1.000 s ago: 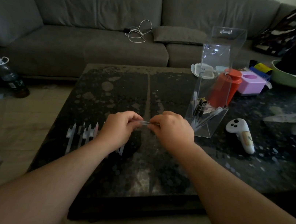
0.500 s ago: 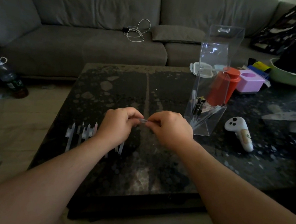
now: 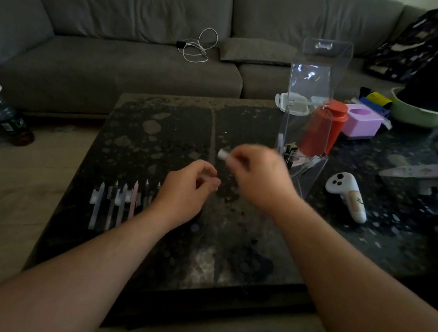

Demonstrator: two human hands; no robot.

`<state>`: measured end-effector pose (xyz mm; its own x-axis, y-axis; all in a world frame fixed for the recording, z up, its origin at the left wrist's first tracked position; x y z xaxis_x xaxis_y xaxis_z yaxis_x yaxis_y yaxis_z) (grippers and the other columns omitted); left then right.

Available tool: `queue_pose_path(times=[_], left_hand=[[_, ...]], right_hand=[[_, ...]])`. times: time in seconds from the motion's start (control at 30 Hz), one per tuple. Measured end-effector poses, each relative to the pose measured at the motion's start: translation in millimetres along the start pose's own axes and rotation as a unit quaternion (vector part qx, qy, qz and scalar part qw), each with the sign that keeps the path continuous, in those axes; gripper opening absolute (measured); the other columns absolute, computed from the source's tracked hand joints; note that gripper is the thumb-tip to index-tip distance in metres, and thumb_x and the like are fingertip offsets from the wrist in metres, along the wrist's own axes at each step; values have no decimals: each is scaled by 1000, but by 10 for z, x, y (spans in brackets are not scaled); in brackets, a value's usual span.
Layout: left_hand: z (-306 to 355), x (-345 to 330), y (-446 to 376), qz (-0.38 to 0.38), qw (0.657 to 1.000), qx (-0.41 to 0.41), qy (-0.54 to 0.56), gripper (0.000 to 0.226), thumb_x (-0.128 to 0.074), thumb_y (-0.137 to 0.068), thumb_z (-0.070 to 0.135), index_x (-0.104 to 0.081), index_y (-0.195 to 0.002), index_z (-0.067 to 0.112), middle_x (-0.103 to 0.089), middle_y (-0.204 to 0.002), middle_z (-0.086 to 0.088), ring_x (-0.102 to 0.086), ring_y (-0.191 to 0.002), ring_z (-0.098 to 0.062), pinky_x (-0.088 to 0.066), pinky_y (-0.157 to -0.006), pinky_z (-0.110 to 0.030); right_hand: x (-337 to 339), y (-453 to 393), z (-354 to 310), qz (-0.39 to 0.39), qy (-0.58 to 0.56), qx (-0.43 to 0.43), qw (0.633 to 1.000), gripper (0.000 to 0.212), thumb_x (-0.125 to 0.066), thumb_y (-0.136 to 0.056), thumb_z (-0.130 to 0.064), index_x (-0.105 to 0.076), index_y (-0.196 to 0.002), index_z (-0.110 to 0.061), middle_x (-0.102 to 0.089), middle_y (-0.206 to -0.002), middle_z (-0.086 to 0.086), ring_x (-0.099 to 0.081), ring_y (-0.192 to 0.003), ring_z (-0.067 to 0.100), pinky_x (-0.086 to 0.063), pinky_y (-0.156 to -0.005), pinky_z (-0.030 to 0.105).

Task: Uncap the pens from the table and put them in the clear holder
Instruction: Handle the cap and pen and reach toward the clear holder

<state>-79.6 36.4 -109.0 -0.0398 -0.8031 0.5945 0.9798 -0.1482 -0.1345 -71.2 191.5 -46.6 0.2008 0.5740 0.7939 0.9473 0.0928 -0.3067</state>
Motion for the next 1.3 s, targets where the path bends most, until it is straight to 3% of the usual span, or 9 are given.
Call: queue_pose_path(times=[0.07,0.17,0.27,0.5,0.6,0.73,0.9,1.13,1.3], left_hand=[[35,-45,5,-16,1000,-10,-3,11,-65,-103,35,-67,-114,33,-73,-99,18,-65,-94,4,-48,-80,-19],[100,-141,42,-49,998,-31,-35,15,-63,-104,37,-66,-118,33,-72,-101,18,-63,-95,4,-43,-78,-13],[122,-224,62,-71,995,-37,-60,18,-62,-104,38,-66,-121,33,-71,-104,17,-63,-97,2,-46,-79,-19],[151,-274,74,-75,993,-48,-83,16,-64,-103,37,-69,-119,35,-68,-102,17,-62,-97,2,-47,-80,-21],[159,-294,72,-79,991,-51,-93,17,-63,-103,37,-69,-119,35,-67,-102,17,-61,-97,1,-48,-82,-22],[140,-310,66,-83,989,-52,-111,17,-63,-103,39,-69,-119,36,-66,-103,18,-61,-98,0,-50,-83,-25],[121,-292,64,-85,989,-49,-109,18,-63,-103,39,-70,-120,35,-67,-103,17,-62,-98,-1,-54,-88,-30],[32,-167,-3,-88,981,-29,-168,17,-63,-103,33,-74,-116,36,-69,-112,15,-61,-106,-7,-53,-94,-34],[-481,427,-159,-3,963,101,-250,13,-64,-101,35,-73,-98,44,-68,-112,12,-64,-96,-8,-56,-78,-33]], right_hand=[[536,-56,21,119,-41,-16,992,11,-61,-101,-40,-68,-104,-32,-60,-92,-9,-59,-89,16,-53,-80,39],[1319,81,234,313,-136,-54,938,1,-60,-103,-31,-60,-103,-31,-62,-98,-3,-60,-88,15,-52,-76,34],[1535,240,563,376,-193,-108,900,4,-54,-106,-29,-53,-103,-30,-62,-97,-12,-60,-85,1,-51,-74,24],[914,129,915,154,-19,-155,976,6,-65,-100,-34,-62,-98,-29,-63,-88,-10,-60,-80,5,-42,-63,23],[884,69,834,140,63,-125,980,9,-56,-104,-37,-60,-104,-29,-63,-86,-9,-58,-76,9,-38,-59,24],[819,45,808,135,94,-105,981,35,-52,-106,-33,-47,-140,-34,-66,-98,-6,-61,-87,17,-48,-71,36],[795,55,767,125,134,-80,980,31,-49,-107,-28,-66,-133,-30,-69,-113,2,-62,-100,23,-49,-81,37],[781,111,472,164,116,-32,979,31,-57,-102,-21,-68,-131,-24,-59,-118,3,-56,-107,23,-50,-89,38],[-64,117,12,-11,71,45,996,29,-56,-95,-23,-72,-119,-28,-68,-106,0,-65,-99,23,-52,-82,34]])
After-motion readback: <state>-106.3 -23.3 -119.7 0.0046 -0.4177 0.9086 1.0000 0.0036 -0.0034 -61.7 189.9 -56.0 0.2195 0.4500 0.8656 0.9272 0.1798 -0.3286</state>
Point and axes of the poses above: each hand's wrist, its own y-axis away from the middle knuckle, its own x-axis out of the back of the hand, z = x × y, the point moved 10 cm from there along -y, towards the middle knuckle
